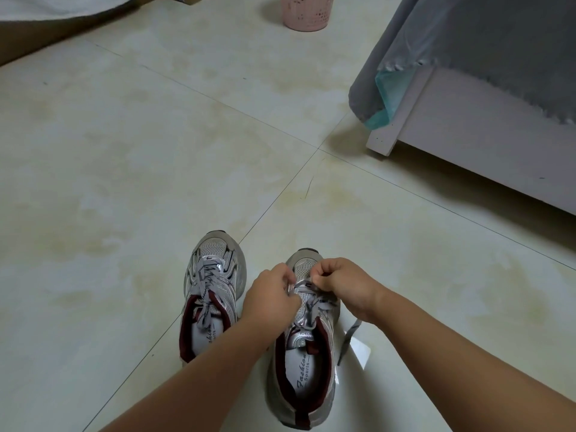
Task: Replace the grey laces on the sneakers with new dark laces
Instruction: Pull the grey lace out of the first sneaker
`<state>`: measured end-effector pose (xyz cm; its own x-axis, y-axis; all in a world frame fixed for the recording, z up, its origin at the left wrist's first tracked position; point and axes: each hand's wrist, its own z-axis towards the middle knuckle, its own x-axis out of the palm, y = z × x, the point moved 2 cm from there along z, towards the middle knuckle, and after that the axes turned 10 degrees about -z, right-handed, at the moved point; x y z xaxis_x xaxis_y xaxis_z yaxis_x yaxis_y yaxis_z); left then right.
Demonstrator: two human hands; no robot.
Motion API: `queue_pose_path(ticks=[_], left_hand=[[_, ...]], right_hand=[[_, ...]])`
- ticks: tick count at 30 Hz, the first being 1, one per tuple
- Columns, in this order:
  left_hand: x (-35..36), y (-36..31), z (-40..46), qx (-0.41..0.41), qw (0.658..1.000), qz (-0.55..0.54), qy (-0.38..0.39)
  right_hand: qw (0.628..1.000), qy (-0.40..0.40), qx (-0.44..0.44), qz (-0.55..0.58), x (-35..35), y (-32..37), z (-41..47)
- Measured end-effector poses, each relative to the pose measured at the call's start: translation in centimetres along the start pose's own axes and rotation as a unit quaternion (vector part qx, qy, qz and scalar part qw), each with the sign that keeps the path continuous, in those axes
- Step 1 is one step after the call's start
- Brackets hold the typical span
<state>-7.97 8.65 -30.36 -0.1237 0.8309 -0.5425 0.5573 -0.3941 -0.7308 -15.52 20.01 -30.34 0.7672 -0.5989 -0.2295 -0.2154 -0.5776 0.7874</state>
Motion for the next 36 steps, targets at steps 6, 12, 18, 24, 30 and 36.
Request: queue_pose_path(ticks=[6,12,18,24,30,36], left_hand=[[-1.2,-0.7,0.6,0.074,0.996,0.049,0.005],[-1.0,-0.1,1.1,0.029,0.991,0.077,0.108],[-1.3,-0.9,1.6,0.026,0.991,0.023,0.127],[-1.6,0.2,1.2,0.019,0.986,0.000,0.168],[-1.2,1.7,0.9,0.049,0.989,0.075,0.116],[-0.8,1.6,0.9,0.041,0.992,0.034,0.114]], right_hand=[[0.998,-0.002,0.007,-0.056,0.3,0.0,0.0],[0.982,0.004,-0.022,-0.186,1.0,0.0,0.2],[0.944,-0.010,-0.059,-0.326,1.0,-0.2,0.2],[0.953,-0.052,-0.025,-0.298,0.7,-0.9,-0.2],[0.797,-0.118,-0.115,-0.581,0.2,1.7,-0.8],[0.846,-0.128,0.032,-0.517,0.7,1.0,-1.4]])
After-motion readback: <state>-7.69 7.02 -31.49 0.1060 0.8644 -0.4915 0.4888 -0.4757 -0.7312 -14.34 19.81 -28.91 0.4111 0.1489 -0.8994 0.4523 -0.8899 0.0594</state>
